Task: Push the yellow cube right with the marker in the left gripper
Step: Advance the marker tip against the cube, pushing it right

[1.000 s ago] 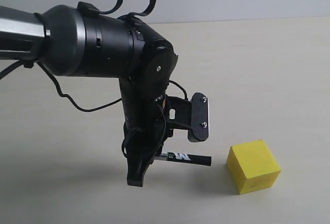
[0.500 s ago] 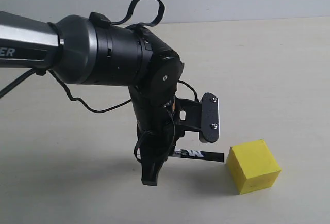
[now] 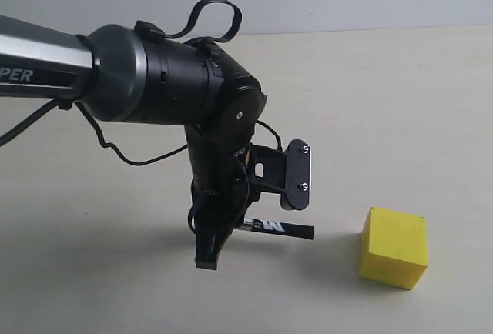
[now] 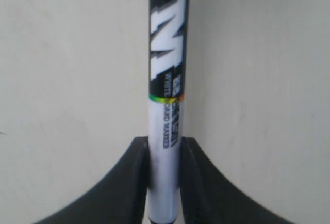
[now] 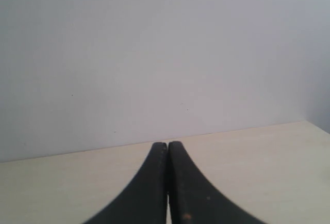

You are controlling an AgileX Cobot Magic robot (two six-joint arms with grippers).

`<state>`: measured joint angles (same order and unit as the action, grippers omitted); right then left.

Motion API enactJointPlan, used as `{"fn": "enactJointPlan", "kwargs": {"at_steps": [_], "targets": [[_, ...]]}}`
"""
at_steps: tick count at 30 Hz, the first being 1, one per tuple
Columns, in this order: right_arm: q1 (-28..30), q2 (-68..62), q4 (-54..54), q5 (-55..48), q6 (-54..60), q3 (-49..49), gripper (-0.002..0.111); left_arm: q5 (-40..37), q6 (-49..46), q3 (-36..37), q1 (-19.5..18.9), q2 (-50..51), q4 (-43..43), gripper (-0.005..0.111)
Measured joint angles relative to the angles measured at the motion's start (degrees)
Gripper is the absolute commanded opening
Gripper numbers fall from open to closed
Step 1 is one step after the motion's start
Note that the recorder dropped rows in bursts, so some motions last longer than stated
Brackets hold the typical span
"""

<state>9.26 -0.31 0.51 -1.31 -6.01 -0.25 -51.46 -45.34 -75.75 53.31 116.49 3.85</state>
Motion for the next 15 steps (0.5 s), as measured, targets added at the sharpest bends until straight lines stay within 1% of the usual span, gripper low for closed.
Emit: {"fn": "enactJointPlan", "kwargs": {"at_steps": [4, 15], "targets": [[0.0, 0.0, 0.0, 0.0, 0.0, 0.0, 0.0, -0.9, -0.6, 0.0, -0.1, 0.0, 0.1, 0.0], [0.0, 0.0, 0.0, 0.0, 0.0, 0.0, 0.0, -0.5, -1.5, 0.0, -0.1, 0.0, 0.1, 0.0]]}}
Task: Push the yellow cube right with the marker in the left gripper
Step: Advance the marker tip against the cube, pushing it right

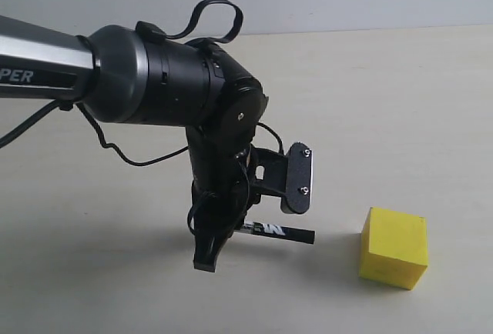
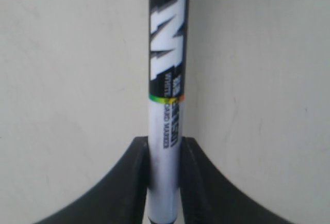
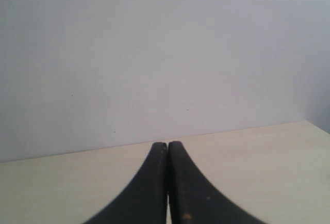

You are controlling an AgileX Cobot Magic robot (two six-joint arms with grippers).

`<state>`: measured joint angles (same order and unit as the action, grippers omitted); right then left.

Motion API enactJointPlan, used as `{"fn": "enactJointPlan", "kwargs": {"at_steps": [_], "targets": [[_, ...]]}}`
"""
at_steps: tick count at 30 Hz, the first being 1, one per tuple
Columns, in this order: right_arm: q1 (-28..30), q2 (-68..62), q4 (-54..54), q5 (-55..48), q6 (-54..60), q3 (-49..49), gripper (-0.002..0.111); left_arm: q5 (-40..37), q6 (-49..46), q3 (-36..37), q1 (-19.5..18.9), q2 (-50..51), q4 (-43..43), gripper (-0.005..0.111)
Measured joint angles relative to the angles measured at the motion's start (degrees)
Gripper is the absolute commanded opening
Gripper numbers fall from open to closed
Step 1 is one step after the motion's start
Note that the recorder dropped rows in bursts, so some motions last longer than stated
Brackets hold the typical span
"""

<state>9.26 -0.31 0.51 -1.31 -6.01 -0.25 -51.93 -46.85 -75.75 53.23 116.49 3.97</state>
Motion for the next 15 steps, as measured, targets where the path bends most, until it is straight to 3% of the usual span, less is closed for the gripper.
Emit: {"fn": "enactJointPlan", "kwargs": {"at_steps": [15], "targets": [[0.0, 0.0, 0.0, 0.0, 0.0, 0.0, 0.0, 1.4, -3.4, -1.4, 0.1, 0.2, -1.1, 0.0]]}}
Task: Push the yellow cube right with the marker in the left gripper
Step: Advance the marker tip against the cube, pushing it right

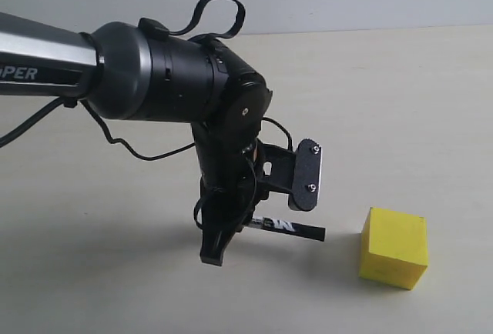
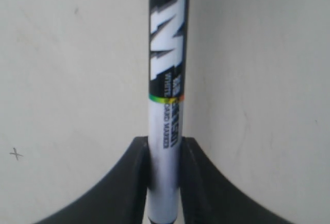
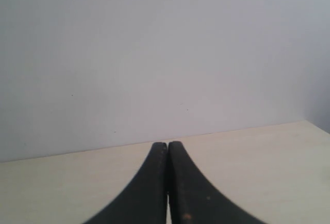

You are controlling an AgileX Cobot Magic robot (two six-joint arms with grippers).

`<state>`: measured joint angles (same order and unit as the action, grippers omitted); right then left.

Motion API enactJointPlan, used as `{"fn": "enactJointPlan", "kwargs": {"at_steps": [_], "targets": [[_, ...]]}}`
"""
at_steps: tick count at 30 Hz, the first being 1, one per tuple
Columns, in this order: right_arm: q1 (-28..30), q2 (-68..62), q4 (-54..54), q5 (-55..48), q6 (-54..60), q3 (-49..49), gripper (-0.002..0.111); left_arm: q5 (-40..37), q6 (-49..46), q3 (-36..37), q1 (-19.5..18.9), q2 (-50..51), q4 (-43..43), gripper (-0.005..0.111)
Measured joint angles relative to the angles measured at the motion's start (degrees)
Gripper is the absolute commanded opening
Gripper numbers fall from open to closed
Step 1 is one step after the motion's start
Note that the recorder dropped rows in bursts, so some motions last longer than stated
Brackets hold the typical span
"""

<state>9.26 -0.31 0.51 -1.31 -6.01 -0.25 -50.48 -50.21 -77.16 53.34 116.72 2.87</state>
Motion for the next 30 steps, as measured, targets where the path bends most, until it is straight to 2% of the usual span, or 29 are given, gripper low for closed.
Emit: {"fn": "enactJointPlan", "kwargs": {"at_steps": [7, 19, 30], "targets": [[0.0, 0.0, 0.0, 0.0, 0.0, 0.0, 0.0, -1.0, -1.7, -3.3, 0.9, 0.7, -2.9, 0.0], [0.0, 0.0, 0.0, 0.0, 0.0, 0.0, 0.0, -3.0, -2.2, -5.4, 1.1, 3.1, -2.9, 0.0], [0.0, 0.0, 0.0, 0.0, 0.0, 0.0, 0.0, -4.8, -2.3, -13.9, 7.0, 6.8, -3.4, 0.0]]}}
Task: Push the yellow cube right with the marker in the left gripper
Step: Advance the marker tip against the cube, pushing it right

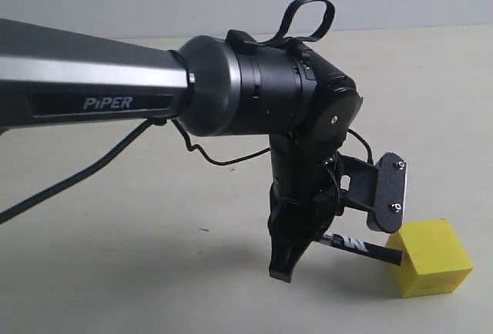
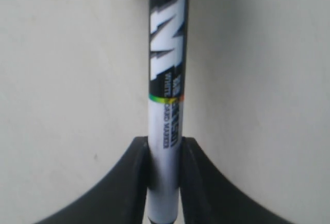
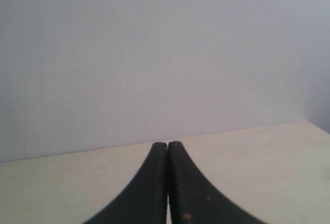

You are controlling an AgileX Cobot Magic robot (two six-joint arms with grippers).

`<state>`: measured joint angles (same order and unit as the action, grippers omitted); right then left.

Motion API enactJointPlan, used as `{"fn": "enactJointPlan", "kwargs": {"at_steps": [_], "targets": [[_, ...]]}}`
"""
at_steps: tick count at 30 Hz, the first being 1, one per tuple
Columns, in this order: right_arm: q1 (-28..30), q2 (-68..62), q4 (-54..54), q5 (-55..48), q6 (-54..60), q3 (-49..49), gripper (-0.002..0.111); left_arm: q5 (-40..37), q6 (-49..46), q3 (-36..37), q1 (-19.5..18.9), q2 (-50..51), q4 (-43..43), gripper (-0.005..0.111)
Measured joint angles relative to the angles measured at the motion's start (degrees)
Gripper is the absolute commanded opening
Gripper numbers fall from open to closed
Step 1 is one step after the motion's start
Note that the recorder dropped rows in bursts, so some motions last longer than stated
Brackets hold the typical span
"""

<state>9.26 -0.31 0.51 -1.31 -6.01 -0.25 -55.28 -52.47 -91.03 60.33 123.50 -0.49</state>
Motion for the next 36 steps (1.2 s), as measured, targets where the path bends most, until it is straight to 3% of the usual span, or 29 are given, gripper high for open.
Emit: {"fn": "enactJointPlan", "kwargs": {"at_steps": [10, 24, 36], "targets": [[0.0, 0.0, 0.0, 0.0, 0.0, 0.0, 0.0, -9.0, 2.9, -0.9, -2.3, 0.2, 0.5, 0.0], [0.0, 0.0, 0.0, 0.0, 0.0, 0.0, 0.0, -8.7, 4.4, -0.9, -1.8, 0.2, 0.5, 0.0], [0.0, 0.0, 0.0, 0.0, 0.0, 0.0, 0.0, -2.3, 6.0, -0.9, -1.8, 0.2, -0.1, 0.0]]}}
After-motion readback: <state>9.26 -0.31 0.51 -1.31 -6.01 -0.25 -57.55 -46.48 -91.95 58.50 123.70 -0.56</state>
